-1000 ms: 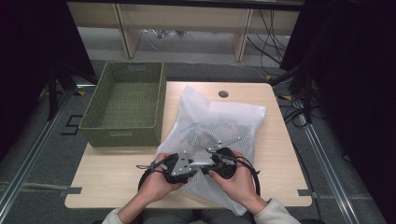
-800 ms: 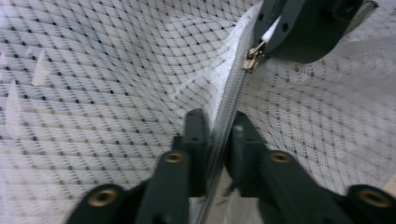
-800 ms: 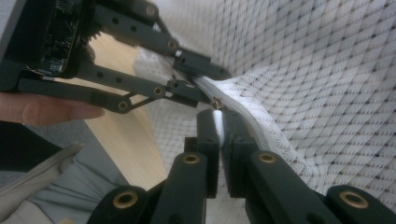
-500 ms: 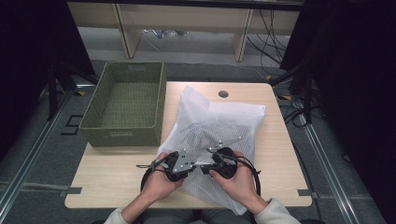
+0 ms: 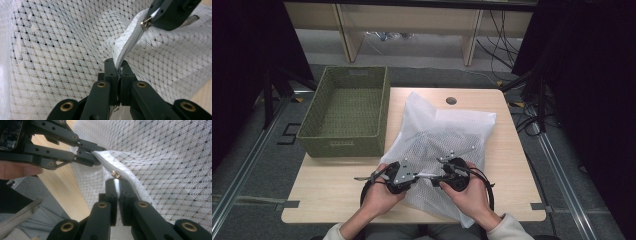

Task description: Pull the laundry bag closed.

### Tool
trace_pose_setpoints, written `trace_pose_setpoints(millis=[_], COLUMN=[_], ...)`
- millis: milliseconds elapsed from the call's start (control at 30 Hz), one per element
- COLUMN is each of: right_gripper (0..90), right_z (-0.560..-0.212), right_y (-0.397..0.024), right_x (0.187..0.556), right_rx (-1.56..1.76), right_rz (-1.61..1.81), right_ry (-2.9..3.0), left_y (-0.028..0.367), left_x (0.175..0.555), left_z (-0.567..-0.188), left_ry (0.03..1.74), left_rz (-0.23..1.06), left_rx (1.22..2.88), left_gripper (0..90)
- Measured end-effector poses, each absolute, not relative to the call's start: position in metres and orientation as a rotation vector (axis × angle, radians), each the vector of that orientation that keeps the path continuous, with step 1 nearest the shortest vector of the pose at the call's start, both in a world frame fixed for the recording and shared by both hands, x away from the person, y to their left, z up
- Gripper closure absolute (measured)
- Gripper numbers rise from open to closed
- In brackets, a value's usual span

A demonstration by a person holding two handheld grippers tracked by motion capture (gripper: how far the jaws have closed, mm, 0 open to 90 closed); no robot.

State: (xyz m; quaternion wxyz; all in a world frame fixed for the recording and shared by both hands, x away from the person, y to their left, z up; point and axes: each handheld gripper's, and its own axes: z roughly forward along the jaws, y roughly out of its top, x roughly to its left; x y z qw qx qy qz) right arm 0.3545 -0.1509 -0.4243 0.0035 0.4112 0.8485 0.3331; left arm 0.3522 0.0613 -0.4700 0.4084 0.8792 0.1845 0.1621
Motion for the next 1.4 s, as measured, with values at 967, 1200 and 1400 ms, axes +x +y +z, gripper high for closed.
trace_pose_setpoints(millis=[967, 1200, 1400], right_gripper=[88.0, 88.0, 88.0], right_z=[-0.431, -0.431, -0.431], right_y=[-0.18, -0.182, -0.183], right_x=[0.344, 0.345, 0.346], right_rx=[1.381, 1.395, 1.387], right_rz=[1.031, 1.031, 1.019], right_ry=[2.633, 2.628, 2.626], left_y=[0.066, 0.068, 0.066], left_x=[0.351, 0.35, 0.349], left_z=[-0.465, -0.464, -0.465], left_ry=[0.535, 0.538, 0.536], left_rz=[0.447, 0.444, 0.438], left_rx=[2.199, 2.205, 2.196], left_gripper=[87.5, 87.4, 87.4])
